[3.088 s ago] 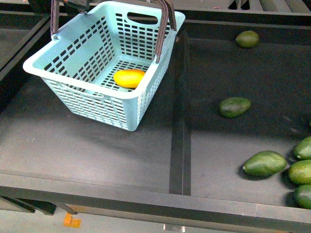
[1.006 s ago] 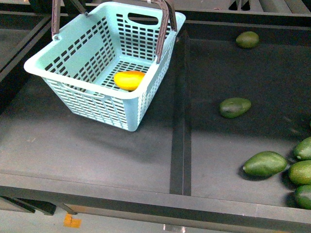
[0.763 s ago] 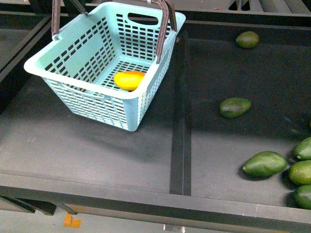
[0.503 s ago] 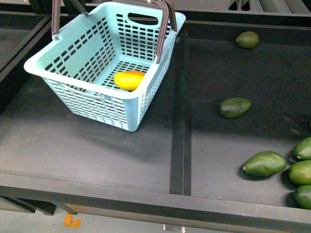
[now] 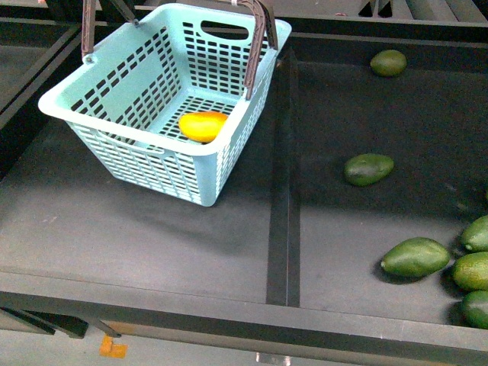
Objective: Pick lemon and mango into basket
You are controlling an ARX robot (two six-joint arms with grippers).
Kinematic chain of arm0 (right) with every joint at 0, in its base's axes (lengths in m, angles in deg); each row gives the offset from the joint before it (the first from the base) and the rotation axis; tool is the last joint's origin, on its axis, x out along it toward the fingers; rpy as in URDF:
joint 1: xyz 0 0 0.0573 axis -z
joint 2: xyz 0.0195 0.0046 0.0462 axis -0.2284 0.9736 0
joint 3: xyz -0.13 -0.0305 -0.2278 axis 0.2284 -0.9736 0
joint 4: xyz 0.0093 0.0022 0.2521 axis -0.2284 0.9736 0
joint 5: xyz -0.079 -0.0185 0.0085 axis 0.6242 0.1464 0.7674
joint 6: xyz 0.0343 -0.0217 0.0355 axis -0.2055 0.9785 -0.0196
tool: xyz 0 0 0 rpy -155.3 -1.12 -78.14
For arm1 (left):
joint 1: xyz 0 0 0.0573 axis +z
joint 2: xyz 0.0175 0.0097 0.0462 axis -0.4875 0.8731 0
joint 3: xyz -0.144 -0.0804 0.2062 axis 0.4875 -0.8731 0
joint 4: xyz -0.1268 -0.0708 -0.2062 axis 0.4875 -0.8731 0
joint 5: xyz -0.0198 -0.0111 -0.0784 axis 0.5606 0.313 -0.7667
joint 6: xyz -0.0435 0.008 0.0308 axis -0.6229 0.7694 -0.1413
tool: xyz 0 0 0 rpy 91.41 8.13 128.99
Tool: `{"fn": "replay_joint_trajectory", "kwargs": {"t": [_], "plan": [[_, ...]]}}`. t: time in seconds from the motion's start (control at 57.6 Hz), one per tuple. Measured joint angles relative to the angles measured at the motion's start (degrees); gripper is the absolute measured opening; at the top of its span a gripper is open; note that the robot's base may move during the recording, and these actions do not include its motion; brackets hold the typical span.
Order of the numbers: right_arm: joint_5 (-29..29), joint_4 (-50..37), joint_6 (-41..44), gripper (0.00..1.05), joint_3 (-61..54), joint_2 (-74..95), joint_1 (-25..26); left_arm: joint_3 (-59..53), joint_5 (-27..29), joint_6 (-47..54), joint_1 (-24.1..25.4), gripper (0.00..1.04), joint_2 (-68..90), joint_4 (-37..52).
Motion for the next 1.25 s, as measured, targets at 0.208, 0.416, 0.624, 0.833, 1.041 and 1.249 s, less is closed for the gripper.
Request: {"fn": "replay_joint_trajectory", "kwargs": {"t": [0.208,0.416,0.624,0.833,1.041,1.249], "plan": [[0.0,0.0,0.0,0.96,0.0,0.0,0.0,0.0,0.0,0.0,0.0,0.04,0.0,-0.1],[0.0,0.0,0.0,0.96,0.0,0.0,0.0,0.0,0.0,0.0,0.0,0.03,0.0,-0.1],[0.0,0.0,0.0,0.96,0.0,0.0,0.0,0.0,0.0,0.0,0.0,0.04,0.0,-0.1],[0.0,0.0,0.0,0.96,0.0,0.0,0.0,0.0,0.0,0.0,0.0,0.06,0.0,-0.1],[0.0,0.0,0.0,0.96,0.0,0.0,0.0,0.0,0.0,0.0,0.0,0.50,0.0,-0.1],[0.0,0.0,0.0,0.96,0.0,0.0,0.0,0.0,0.0,0.0,0.0,0.89,0.0,-0.1]]}}
